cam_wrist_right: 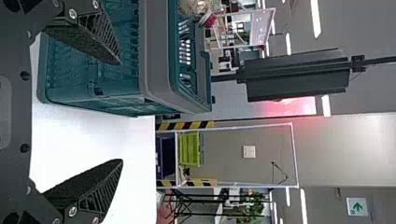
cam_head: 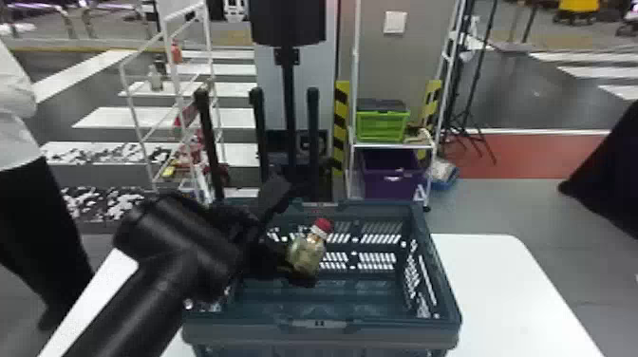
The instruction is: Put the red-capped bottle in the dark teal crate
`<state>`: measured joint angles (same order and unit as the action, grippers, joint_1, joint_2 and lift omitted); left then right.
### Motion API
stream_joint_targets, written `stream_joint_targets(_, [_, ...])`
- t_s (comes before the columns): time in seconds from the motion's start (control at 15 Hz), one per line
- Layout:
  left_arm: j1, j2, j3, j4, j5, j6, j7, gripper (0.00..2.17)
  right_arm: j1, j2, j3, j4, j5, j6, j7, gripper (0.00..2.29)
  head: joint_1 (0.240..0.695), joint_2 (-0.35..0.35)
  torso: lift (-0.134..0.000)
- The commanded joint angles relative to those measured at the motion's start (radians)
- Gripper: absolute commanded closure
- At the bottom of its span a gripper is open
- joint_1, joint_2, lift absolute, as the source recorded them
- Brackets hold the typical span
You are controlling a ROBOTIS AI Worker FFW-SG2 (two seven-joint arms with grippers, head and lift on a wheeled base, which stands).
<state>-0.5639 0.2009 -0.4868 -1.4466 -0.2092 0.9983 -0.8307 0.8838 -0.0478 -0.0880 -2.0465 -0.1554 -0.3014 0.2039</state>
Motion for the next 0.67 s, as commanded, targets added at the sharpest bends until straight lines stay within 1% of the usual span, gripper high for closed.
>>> stream_joint_targets(0.0, [-0.036,-0.075,-0.010,0.170,-0.091,-0.066,-0.038,1.95,0.003,0.000,-0.002,0.003,-0.003,-0.009,0.000,0.15,0.499,0.000,0.000])
stream_joint_targets(0.07, [-0.050,-0.112,-0.003,0.255,-0.139,-0.152,-0.068,1.95,0.001,0.000,-0.002,0.006,-0.003,-0.009,0.000,0.15,0.499,0.000,0.000])
stream_joint_targets(0.13, [-0.062,-0.135,0.001,0.319,-0.179,-0.204,-0.079,1.95,0.000,0.000,-0.002,0.006,-0.003,-0.009,0.000,0.15,0.499,0.000,0.000])
stream_joint_targets(0.2, [-0.071,-0.176,0.039,0.399,-0.248,-0.287,-0.102,1.95,0.000,0.000,-0.001,0.008,-0.003,-0.009,0.000,0.15,0.499,0.000,0.000])
stream_joint_targets(0.27, [-0.074,-0.204,0.103,0.465,-0.329,-0.382,-0.122,1.95,0.000,0.000,-0.001,0.008,-0.001,-0.009,0.000,0.15,0.499,0.000,0.000])
stream_joint_targets(0.33, [-0.080,-0.204,0.140,0.511,-0.391,-0.447,-0.123,1.95,0.000,0.000,-0.001,0.009,-0.003,-0.009,0.000,0.15,0.499,0.000,0.000])
stream_joint_targets(0.4, [-0.087,-0.204,0.142,0.539,-0.403,-0.481,-0.123,1.95,0.000,0.000,-0.001,0.009,-0.003,-0.009,0.000,0.15,0.499,0.000,0.000])
stream_joint_targets(0.6, [-0.102,-0.204,0.137,0.585,-0.417,-0.496,-0.123,1.95,0.000,0.000,-0.001,0.009,-0.003,-0.009,0.000,0.15,0.499,0.000,0.000])
